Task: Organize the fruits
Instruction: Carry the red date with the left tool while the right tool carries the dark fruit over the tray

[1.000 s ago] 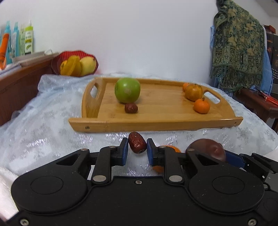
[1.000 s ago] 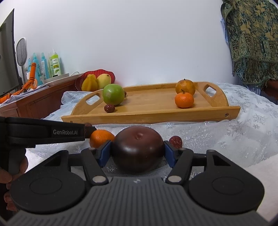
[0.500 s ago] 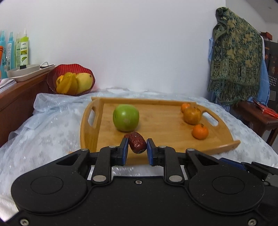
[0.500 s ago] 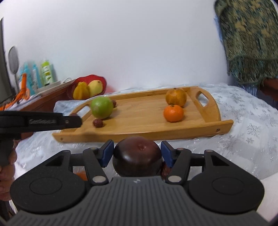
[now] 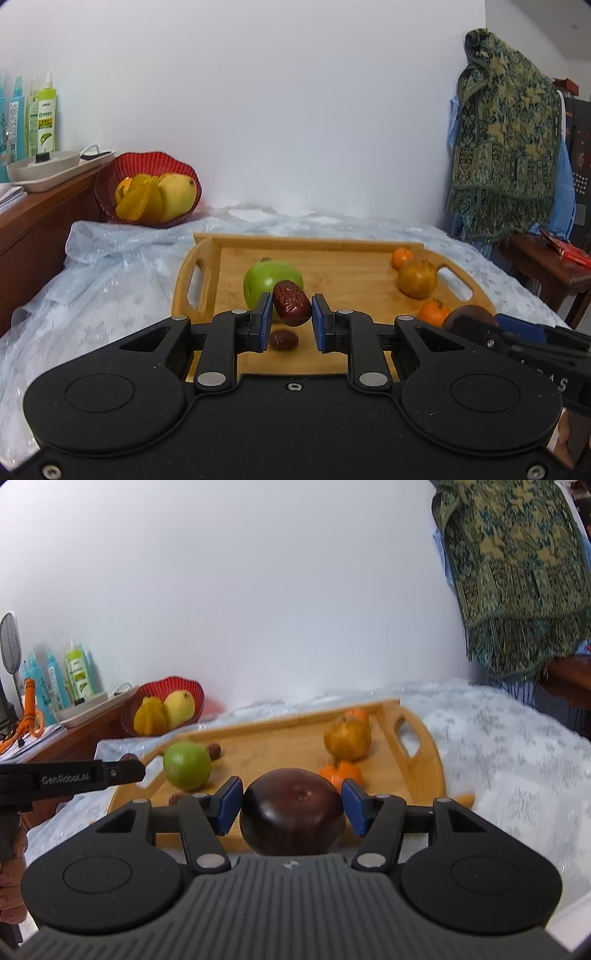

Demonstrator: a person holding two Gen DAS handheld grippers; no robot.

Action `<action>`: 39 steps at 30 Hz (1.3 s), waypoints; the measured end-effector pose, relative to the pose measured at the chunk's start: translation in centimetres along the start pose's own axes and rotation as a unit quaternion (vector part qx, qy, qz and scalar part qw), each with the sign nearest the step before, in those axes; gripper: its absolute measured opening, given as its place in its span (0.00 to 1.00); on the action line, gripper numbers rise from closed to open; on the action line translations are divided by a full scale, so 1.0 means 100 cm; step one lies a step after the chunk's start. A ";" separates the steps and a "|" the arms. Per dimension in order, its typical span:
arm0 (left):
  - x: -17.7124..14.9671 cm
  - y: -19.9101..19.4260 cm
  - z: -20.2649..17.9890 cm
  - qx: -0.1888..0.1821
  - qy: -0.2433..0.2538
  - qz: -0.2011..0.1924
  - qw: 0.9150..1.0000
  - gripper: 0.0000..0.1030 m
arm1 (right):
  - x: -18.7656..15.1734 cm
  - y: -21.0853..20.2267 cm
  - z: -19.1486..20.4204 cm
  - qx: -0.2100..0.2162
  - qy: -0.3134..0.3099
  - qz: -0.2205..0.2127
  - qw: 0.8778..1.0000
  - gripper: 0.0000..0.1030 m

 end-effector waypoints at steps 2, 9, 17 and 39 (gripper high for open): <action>0.005 0.003 0.002 -0.001 -0.004 -0.002 1.000 0.20 | 0.008 0.003 -0.002 0.000 -0.005 -0.006 1.000 0.60; 0.014 0.019 0.010 0.001 -0.018 0.009 1.000 0.20 | 0.022 0.020 0.001 0.005 -0.028 -0.006 1.000 0.60; 0.024 0.036 0.012 -0.002 -0.024 0.011 1.000 0.20 | 0.030 0.046 0.014 0.026 -0.051 0.008 0.998 0.60; 0.081 0.142 0.011 -0.052 -0.040 0.066 0.996 0.21 | 0.050 0.139 0.009 0.022 -0.079 0.060 0.995 0.60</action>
Point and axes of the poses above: each gripper's, at about its wrist camera, not at the fingertips, and y roughly the way its jaws point, z to its left, x to its top, the point moved 7 cm from there along y, roughly the way its jaws point, and after that the axes turned 10 degrees about x, right-handed, at the moved point
